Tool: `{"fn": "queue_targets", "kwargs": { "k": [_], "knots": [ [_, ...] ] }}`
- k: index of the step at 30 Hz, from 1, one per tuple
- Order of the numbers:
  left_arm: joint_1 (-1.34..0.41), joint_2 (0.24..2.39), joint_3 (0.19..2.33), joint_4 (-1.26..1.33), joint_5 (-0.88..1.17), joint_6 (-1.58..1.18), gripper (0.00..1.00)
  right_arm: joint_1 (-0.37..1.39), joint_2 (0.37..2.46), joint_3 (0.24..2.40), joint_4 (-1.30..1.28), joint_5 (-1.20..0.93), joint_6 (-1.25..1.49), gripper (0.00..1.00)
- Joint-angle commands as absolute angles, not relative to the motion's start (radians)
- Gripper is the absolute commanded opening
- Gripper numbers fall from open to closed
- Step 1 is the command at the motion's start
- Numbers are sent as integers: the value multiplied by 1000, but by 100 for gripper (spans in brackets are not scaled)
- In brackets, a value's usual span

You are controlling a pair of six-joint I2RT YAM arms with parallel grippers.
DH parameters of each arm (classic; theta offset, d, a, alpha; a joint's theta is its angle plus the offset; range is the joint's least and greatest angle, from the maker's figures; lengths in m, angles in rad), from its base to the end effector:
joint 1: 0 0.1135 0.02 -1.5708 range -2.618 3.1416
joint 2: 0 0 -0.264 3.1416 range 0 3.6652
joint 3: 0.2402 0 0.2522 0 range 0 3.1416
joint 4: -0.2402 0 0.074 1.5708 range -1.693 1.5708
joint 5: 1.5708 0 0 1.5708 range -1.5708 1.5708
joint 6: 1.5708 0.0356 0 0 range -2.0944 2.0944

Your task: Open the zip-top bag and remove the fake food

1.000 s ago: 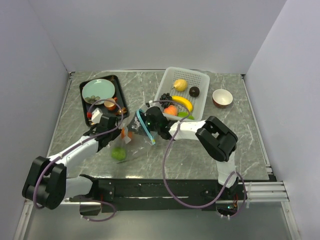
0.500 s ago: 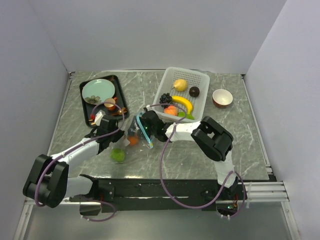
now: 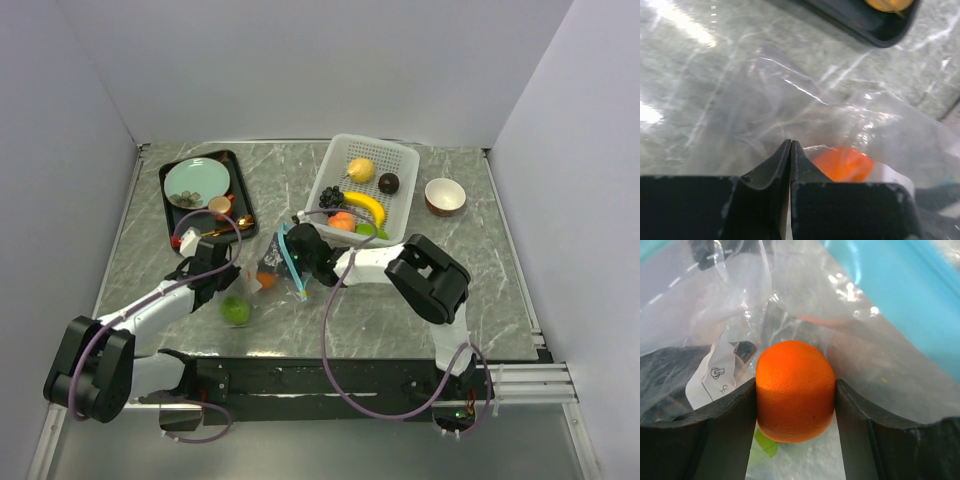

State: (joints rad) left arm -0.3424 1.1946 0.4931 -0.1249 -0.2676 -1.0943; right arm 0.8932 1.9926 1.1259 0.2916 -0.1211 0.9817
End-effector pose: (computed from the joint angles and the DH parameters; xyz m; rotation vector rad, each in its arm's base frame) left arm 0.2125 -0.0658 0.1671 -0.9934 2.1749 -0.3715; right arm 0.2626 0.3331 0.1470 0.0272 2.4023 1.1381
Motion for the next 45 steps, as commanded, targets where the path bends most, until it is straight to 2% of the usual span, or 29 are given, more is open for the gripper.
{"fn": "queue_targets", "kwargs": {
  "k": [1,20,32,39,45],
  "knots": [
    [-322,1186,468,-129,-313,-1097,8,897,1907,1098,314,-84,980,43],
    [-229,1220,449,-112,-299,-1069,8,874,1646,924,241,-2,899,43],
    [-225,1187,494,-143,-293,-1049,8,809,1364,842,68,95,810,43],
    [-226,1140,502,-134,-256,-1042,8,657,1218,795,-14,75,759,44],
    [-225,1088,508,-121,-219,-1019,8,460,1247,876,-66,26,713,46]
  ]
}}
